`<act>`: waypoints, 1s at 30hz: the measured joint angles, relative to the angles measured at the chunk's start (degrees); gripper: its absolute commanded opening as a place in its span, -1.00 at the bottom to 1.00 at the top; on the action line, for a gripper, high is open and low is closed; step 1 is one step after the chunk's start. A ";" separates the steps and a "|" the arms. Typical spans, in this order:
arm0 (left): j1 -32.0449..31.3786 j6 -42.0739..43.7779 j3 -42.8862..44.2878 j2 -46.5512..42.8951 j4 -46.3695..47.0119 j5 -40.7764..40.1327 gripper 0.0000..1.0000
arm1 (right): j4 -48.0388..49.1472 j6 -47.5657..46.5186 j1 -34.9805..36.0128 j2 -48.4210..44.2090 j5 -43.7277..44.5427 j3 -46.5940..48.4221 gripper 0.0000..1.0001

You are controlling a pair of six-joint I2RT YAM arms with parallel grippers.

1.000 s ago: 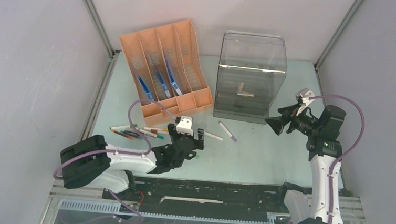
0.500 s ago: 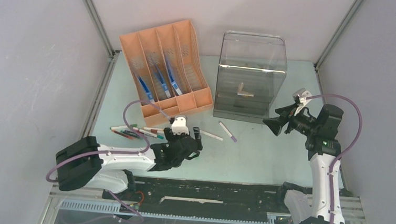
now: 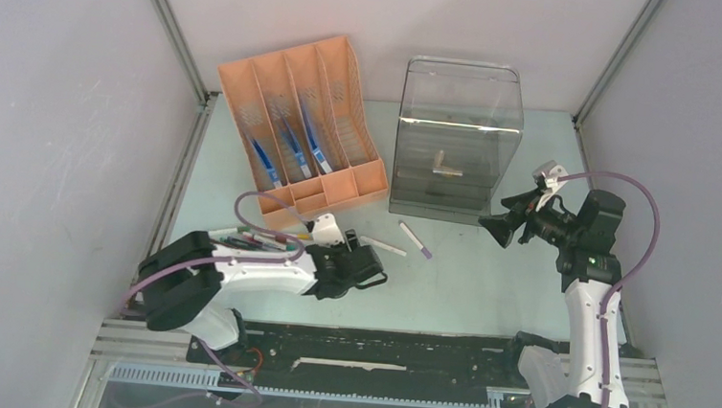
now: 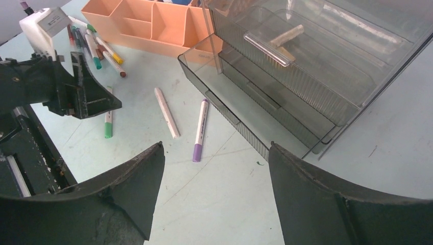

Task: Organize the desk
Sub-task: Pick up the stationery from the center of the board.

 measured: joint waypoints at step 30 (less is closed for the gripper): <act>2.91 -9.66 18.56 18.58 -22.03 5.14 -0.70 | -0.24 -0.22 0.68 -0.94 0.02 0.00 0.63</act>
